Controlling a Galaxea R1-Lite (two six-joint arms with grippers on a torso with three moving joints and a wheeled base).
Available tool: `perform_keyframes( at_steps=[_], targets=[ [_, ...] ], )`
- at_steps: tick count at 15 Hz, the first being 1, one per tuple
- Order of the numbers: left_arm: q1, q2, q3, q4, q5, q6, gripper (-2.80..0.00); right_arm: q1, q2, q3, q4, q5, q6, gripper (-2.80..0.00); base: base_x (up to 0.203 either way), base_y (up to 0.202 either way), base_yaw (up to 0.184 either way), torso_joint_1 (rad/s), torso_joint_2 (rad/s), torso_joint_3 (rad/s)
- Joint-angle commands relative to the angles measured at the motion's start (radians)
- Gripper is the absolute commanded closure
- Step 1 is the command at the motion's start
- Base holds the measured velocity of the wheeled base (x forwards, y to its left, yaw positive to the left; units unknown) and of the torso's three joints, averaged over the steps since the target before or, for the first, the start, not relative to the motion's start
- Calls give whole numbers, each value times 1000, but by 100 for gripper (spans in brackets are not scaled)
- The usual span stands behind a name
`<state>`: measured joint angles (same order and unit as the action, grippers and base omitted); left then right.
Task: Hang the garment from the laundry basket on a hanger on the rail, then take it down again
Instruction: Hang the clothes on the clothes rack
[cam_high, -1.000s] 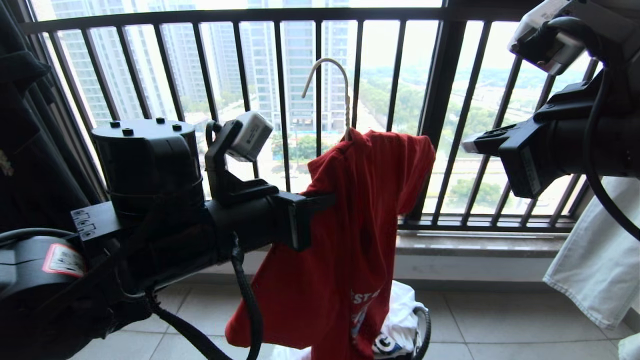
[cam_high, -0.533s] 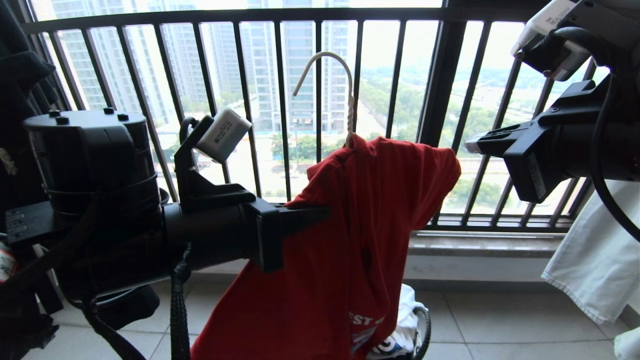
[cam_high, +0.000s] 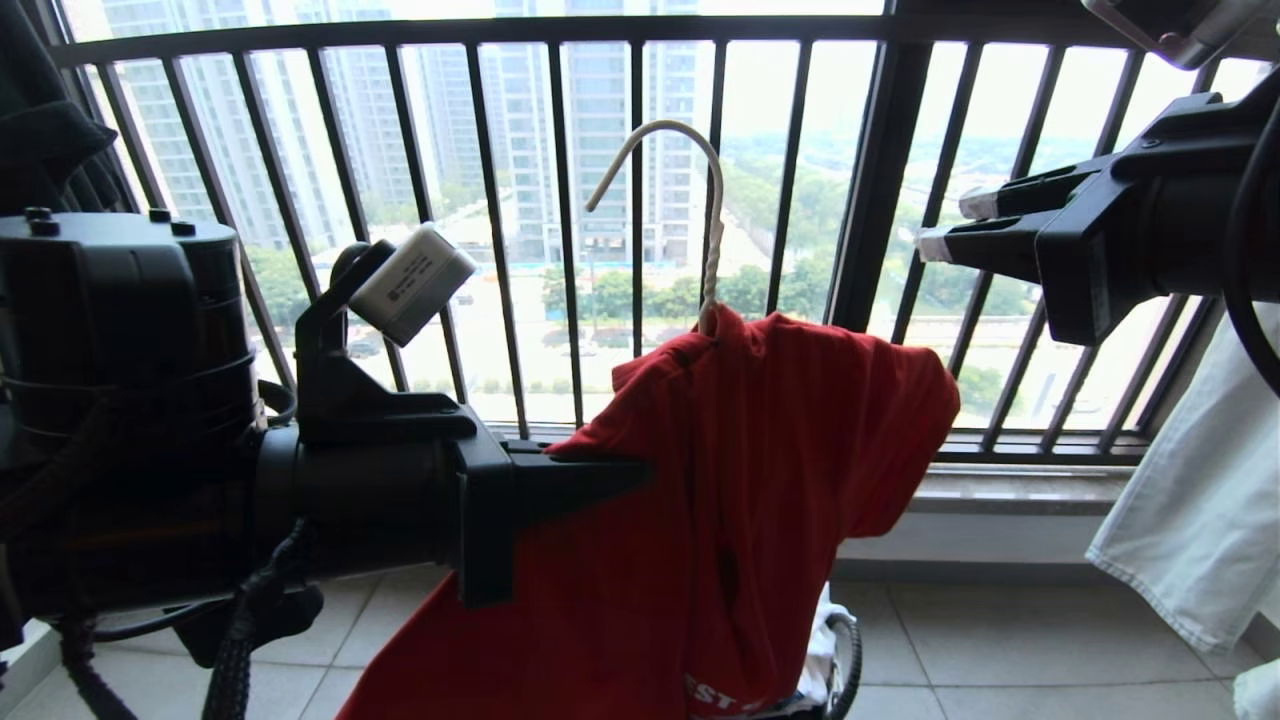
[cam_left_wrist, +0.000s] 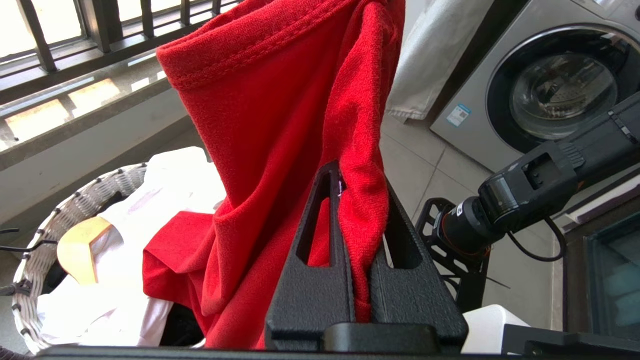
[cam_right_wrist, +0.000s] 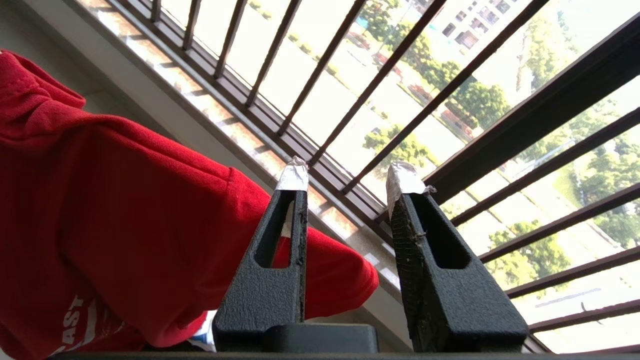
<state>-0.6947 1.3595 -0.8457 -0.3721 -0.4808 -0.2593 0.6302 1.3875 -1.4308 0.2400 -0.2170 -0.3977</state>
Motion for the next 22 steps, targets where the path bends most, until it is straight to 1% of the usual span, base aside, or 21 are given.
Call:
perform_keyframes(
  at_steps=[1,3,4,6,7,8,10,11,12,14,18,22],
  targets=[
    [0,-26,8,9,-46,-3,0,-1,-14,12,59,54,-3,-280,0,0,0,0,0,0],
    [0,-35,3,52,-56,1,0,-2,-12,-6,124,160,-9,-280,0,0,0,0,0,0],
    [0,-37,2,55,-58,2,0,-5,-7,-42,197,218,-11,-280,0,0,0,0,0,0],
    [-2,-40,2,65,-59,3,0,-37,4,-126,371,405,-28,-280,0,0,0,0,0,0],
    [-2,-43,1,83,-64,8,0,-56,12,-168,435,465,-51,-280,0,0,0,0,0,0],
    [-3,-50,-8,124,-76,16,0,-70,19,-193,497,503,-85,-280,0,0,0,0,0,0],
    [-17,-77,-50,232,-95,21,0,-73,20,-198,573,536,-137,-280,0,0,0,0,0,0],
    [-20,-89,-67,272,-101,22,0,-75,23,-201,592,552,-163,-280,0,0,0,0,0,0],
    [-23,-98,-70,285,-103,27,0,-82,24,-201,620,585,-189,-280,0,0,0,0,0,0],
    [-38,-116,-69,288,-113,30,0,-84,27,-199,651,649,-215,-280,0,0,0,0,0,0],
    [-58,-152,-69,311,-124,46,0,-84,71,-208,637,696,-216,-280,0,0,0,0,0,0],
    [-65,-176,-63,309,-122,55,0,-82,132,-258,611,742,-214,-280,0,0,0,0,0,0]
  ],
)
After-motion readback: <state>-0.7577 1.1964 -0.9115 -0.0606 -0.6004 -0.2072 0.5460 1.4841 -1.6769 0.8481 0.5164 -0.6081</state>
